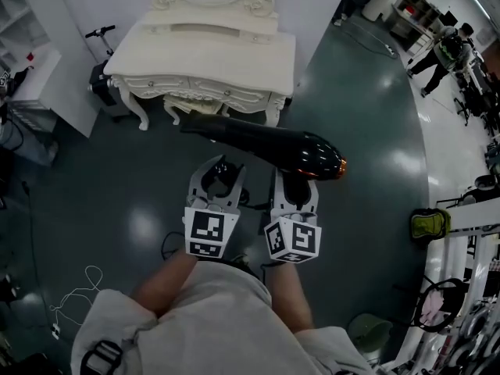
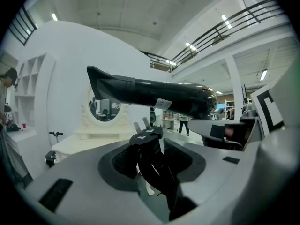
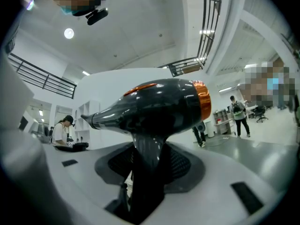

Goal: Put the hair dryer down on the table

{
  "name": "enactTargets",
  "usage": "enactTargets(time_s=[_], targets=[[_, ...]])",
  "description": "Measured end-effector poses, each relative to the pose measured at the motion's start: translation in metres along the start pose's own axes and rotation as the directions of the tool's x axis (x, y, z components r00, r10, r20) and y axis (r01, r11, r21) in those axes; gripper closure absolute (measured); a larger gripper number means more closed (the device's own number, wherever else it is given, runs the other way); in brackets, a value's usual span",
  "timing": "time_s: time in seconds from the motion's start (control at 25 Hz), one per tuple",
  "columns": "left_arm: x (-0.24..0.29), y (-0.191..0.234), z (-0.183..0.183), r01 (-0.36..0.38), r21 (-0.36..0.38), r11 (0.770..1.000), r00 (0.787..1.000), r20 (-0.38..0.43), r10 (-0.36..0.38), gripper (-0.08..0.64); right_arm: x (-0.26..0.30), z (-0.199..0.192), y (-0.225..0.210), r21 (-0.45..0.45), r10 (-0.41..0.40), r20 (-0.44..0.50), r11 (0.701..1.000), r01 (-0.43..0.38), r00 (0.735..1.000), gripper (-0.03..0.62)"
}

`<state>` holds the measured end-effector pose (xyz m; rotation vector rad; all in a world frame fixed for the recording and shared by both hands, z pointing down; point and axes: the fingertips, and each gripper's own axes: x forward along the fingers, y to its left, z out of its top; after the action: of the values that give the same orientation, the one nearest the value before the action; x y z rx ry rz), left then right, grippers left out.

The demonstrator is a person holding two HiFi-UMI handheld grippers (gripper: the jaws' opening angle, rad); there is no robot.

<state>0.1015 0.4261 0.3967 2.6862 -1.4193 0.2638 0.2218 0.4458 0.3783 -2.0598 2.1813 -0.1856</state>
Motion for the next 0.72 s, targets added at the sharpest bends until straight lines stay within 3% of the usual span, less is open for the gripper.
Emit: enactTargets(time_s=[0.52, 0.72], targets=[[0.092, 0.06, -0.001, 0.002, -0.104, 0.995, 1.0, -0.027, -0.005, 0.396, 0.11, -0.01, -0.003, -0.069, 0.013, -0.082, 0.997, -0.019, 0.997, 0.405], [0.131, 0.095, 0.005, 0.01, -0.112, 0.994, 1.0, -0.017, -0.012, 0.396, 0.162, -0.012, 0.001, -0.076, 0.013, -0.088, 0.997, -0.02, 0.996, 0.405]])
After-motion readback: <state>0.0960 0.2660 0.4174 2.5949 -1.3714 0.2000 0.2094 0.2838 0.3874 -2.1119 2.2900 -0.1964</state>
